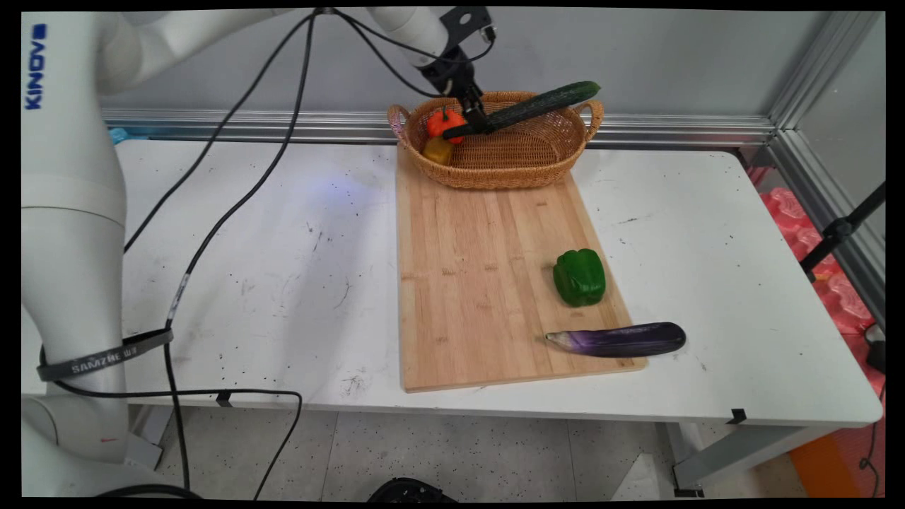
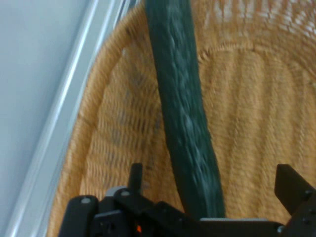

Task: Pick up the cucumber from the vegetable basket

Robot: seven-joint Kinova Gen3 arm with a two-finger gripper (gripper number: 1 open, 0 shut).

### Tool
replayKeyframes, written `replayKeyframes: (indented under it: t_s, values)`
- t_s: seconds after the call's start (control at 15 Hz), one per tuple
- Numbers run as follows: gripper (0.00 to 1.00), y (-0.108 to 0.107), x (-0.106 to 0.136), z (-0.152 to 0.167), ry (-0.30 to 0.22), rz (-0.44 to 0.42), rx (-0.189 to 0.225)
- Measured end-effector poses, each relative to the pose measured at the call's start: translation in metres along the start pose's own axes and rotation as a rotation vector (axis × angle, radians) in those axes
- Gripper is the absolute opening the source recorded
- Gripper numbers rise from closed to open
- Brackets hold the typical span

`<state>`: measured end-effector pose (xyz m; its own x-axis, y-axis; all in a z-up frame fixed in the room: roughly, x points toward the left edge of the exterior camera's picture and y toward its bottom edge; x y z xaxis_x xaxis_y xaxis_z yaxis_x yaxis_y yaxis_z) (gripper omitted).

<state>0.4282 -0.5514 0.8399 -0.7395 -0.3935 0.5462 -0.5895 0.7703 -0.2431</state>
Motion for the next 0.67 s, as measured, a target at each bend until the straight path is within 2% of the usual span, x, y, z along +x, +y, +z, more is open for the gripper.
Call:
replayKeyframes:
  t_s: [0.33, 0.67]
  values:
    - [1.0, -0.014, 0.016, 0.028, 0.059, 0.01, -0.006]
    - [1.0, -0.021, 0.023, 0.047, 0.091, 0.017, -0.017]
